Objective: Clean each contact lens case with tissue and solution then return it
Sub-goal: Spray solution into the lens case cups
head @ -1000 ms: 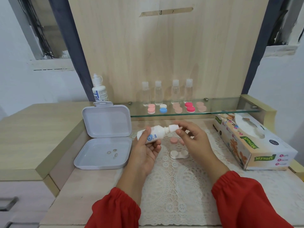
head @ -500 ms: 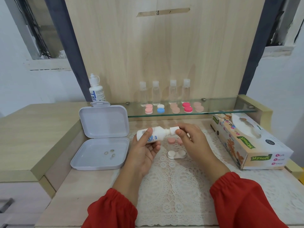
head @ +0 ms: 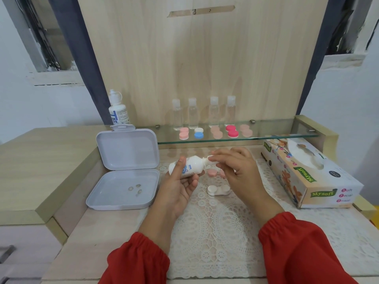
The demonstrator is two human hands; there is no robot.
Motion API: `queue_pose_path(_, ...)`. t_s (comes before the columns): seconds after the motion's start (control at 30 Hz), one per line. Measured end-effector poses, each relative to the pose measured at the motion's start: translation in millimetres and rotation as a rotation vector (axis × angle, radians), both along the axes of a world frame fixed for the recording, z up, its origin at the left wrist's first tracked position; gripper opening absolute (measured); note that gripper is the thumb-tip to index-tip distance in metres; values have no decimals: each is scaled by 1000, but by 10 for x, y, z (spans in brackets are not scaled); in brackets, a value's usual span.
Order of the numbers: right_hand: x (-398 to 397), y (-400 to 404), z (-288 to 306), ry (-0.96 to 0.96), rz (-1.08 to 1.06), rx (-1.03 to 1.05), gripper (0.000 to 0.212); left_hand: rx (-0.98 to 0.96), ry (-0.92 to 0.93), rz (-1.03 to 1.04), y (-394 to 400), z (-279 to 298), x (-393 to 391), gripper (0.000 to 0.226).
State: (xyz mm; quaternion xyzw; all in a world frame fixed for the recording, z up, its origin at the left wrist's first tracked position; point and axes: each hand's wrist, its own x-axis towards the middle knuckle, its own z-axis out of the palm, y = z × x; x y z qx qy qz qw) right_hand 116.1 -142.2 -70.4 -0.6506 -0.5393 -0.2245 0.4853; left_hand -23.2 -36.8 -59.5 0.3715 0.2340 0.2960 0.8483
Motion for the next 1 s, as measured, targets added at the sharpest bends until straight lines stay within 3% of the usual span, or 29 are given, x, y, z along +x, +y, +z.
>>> queue_pose_path(0.1, -41, -15, 9, 58, -29, -80, 28, 14, 2, 30, 13, -4, 0, 61)
queue_pose_path(0.3, -106, -65, 65, 238, -138, -167, 70, 24, -3, 28, -37, 7, -2, 56)
queue_pose_path(0.47, -145, -66, 57, 248, -79, -136, 33, 10, -25, 66, -22, 22, -2, 56)
queue_pose_path(0.6, -149, -64, 64, 215, -222, -116, 51, -1, -32, 74, -32, 28, 1, 54)
queue_pose_path(0.8, -144, -43, 57, 178, -156, -145, 33, 13, -75, 34, -54, 46, -20, 54)
queue_pose_path(0.9, -116, -50, 63, 290, -175, -88, 40, 132, -102, -71, -98, 70, -57, 40)
queue_pose_path(1.0, -37, -69, 48, 487, -141, -12, 43, 399, -32, -67, -144, 62, -63, 36)
